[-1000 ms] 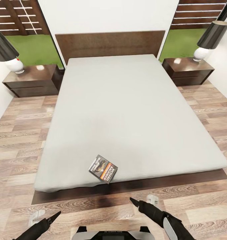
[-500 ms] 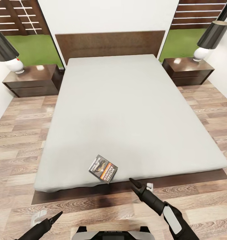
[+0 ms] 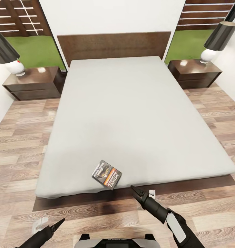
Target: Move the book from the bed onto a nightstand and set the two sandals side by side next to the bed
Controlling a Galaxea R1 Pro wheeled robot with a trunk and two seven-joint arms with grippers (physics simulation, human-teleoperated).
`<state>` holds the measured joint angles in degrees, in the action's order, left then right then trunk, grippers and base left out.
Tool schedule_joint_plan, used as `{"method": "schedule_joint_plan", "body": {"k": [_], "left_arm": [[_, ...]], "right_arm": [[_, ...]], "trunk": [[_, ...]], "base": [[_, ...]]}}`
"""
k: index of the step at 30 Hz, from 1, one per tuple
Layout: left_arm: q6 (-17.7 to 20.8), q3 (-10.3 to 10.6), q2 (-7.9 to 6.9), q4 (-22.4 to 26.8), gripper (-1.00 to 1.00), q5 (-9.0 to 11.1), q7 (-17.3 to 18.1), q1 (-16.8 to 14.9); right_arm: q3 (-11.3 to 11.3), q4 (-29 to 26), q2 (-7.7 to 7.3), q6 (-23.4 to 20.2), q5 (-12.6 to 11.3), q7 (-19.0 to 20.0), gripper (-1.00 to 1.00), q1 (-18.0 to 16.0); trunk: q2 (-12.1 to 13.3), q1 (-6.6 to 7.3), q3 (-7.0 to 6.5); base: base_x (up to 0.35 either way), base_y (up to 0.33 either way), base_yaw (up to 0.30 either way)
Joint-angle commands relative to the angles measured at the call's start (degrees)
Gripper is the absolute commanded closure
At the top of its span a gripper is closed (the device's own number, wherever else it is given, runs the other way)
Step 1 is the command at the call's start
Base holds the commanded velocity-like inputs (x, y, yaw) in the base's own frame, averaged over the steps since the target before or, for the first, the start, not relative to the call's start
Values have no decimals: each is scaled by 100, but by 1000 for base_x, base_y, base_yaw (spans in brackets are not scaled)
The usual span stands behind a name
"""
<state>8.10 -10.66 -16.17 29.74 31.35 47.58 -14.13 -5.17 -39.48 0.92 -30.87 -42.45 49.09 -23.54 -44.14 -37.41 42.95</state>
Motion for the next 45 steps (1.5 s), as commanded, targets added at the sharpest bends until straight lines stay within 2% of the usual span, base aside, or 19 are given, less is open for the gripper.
{"method": "schedule_joint_plan", "body": {"k": [1,22,31,41,45], "left_arm": [[60,-6,0,-2,-100,45,23,-2],[61,-3,0,-3,-100,44,23,-2],[61,2,0,-3,-100,45,23,-2],[69,2,1,-1,-100,39,23,-2],[69,2,1,0,-100,38,23,-2]], "right_arm": [[-20,1,5,-42,-18,8,-100,-2],[-19,-16,4,-42,-18,13,-100,-2],[-19,-23,4,-42,-18,16,-100,-2],[-12,-25,5,-42,-20,37,-100,-2],[10,-20,5,-42,-20,411,-100,-2]], "trunk": [[-4,-1,4],[-4,-1,4],[-4,-1,4],[-405,-221,183],[-565,-308,255]], "base": [[0,0,75],[0,0,231],[0,0,43],[0,0,1],[0,0,0]]}}
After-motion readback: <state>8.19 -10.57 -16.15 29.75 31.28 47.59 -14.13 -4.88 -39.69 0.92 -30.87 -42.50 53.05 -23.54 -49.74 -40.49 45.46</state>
